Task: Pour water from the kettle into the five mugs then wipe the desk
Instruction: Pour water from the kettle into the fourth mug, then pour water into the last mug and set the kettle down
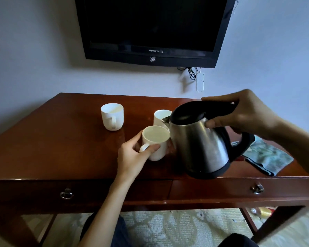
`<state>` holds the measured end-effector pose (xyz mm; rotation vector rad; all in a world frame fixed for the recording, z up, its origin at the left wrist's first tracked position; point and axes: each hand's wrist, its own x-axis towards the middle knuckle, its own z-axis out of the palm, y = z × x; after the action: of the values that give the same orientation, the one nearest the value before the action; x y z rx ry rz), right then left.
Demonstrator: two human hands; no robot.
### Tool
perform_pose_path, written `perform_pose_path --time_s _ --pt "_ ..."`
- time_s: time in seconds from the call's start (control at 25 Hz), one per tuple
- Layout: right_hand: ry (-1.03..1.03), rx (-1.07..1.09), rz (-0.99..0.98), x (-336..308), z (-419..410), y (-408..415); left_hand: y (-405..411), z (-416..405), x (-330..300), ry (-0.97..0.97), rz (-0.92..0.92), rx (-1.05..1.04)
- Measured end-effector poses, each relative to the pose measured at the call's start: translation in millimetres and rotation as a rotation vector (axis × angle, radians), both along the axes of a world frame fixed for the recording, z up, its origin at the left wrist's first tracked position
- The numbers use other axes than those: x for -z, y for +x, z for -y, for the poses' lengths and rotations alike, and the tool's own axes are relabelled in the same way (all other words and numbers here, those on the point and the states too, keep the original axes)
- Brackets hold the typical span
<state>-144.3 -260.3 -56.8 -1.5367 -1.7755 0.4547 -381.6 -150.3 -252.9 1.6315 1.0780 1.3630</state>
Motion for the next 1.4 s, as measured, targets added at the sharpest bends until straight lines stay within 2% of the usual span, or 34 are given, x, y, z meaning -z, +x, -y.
perform_pose_path --time_s 0.08,0.28,0.4,0.6,0.92,1.4 --pt "0.056 0.003 -0.095 13 8 1 -1 9 -4 0.000 -0.050 -0.098" --pt "0.111 0.081 -0.312 49 17 9 6 22 -14 0.021 -0.304 -0.330" --pt "0.101 0.080 -0.428 66 25 15 13 21 -12 -0.004 -0.297 -0.463" --pt "0.116 0.069 -0.435 72 23 19 22 3 -23 -0.090 -0.239 -0.572" --pt "0.115 0.076 -0.466 74 20 22 42 -37 -41 -0.169 -0.220 -0.566" --pt "0.109 0.070 -0.465 72 22 22 53 -51 -43 -0.183 -0.200 -0.513"
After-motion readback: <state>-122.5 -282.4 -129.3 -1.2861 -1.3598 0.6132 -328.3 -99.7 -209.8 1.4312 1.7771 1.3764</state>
